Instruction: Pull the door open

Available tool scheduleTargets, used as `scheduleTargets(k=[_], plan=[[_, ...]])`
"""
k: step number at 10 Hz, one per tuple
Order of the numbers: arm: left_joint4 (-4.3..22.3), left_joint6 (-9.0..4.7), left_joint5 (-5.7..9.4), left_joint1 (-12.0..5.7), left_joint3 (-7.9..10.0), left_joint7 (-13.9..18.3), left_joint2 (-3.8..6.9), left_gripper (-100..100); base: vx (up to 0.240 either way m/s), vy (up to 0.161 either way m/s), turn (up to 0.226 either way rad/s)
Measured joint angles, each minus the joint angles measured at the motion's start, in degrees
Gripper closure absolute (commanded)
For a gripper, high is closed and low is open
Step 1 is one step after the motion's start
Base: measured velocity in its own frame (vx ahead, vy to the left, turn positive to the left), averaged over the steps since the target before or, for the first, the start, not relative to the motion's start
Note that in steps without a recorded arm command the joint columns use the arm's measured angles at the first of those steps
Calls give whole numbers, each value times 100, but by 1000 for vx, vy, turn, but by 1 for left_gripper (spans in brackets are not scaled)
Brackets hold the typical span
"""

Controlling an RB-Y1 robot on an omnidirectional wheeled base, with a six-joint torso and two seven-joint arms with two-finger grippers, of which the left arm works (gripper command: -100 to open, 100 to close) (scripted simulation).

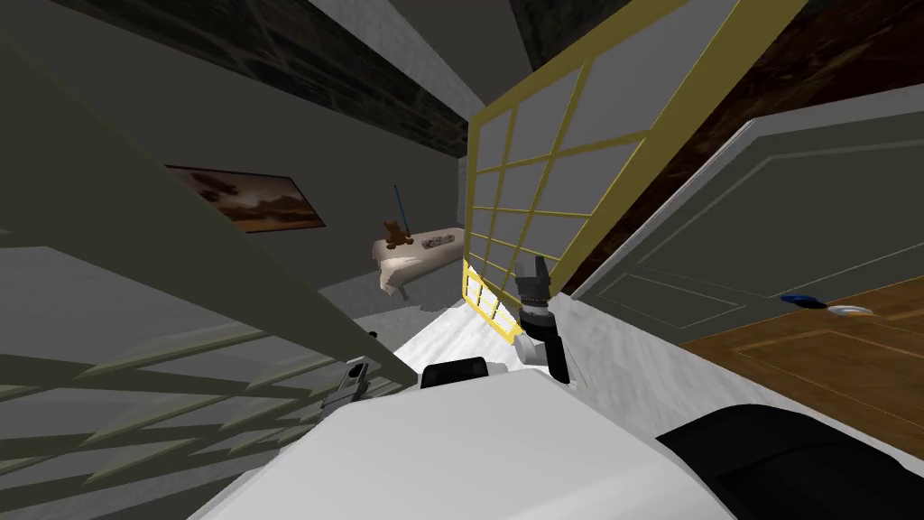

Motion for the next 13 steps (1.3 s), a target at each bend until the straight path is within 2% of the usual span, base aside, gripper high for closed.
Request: scheduleTargets(k=[8,10,13], plan=[[270,-269,-227,-137,-255,321,217,100,-212,18,-97],[320,-284,-245,-143,-288,355,232,100,-213,14,-149],[453,-397,-283,-233,-335,474,325,100,-233,24,-132]])
